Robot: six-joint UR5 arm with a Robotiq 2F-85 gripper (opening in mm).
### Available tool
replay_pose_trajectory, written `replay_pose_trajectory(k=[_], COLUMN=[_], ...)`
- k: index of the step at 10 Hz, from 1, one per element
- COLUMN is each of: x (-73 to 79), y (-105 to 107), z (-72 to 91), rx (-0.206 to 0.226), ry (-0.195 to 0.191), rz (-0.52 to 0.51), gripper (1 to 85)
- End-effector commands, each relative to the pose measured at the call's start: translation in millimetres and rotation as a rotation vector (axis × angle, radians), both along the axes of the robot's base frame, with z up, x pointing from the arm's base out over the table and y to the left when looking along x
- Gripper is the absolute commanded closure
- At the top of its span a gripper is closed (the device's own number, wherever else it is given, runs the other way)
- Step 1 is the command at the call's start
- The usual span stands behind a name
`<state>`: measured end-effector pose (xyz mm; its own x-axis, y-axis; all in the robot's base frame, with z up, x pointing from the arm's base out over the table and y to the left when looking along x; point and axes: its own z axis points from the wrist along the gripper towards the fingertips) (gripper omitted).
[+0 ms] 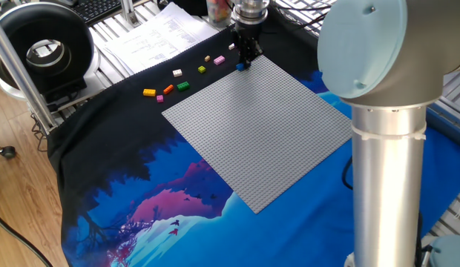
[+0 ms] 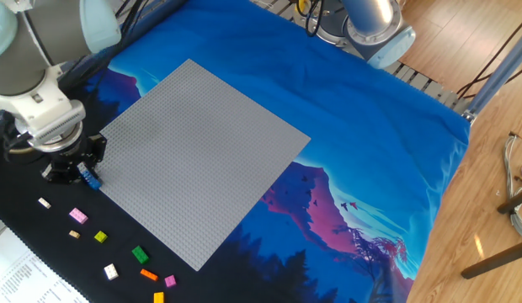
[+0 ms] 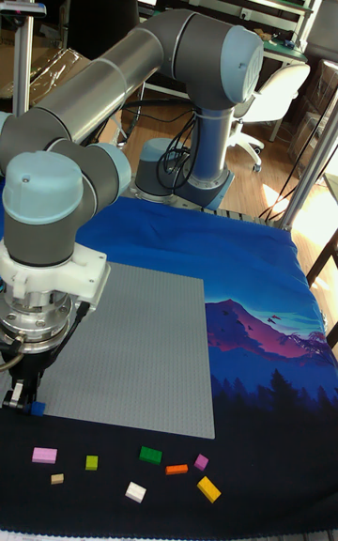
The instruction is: Build with small Lego blocks
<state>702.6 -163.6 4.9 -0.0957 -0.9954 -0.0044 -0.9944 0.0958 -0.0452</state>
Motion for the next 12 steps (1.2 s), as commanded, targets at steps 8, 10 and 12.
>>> replay_pose_trajectory(k=[8,10,12], x=[11.6,9.6,-1.0], y=[-12.6,-11.8,-12.2], z=[-1.1,-1.3,2.5], rx=[-0.049,-0.045,-0.045], ry=[-0.058,-0.051,-0.026], rz=[0.128,0.128,0.076], gripper=[69.0,69.0,68.0])
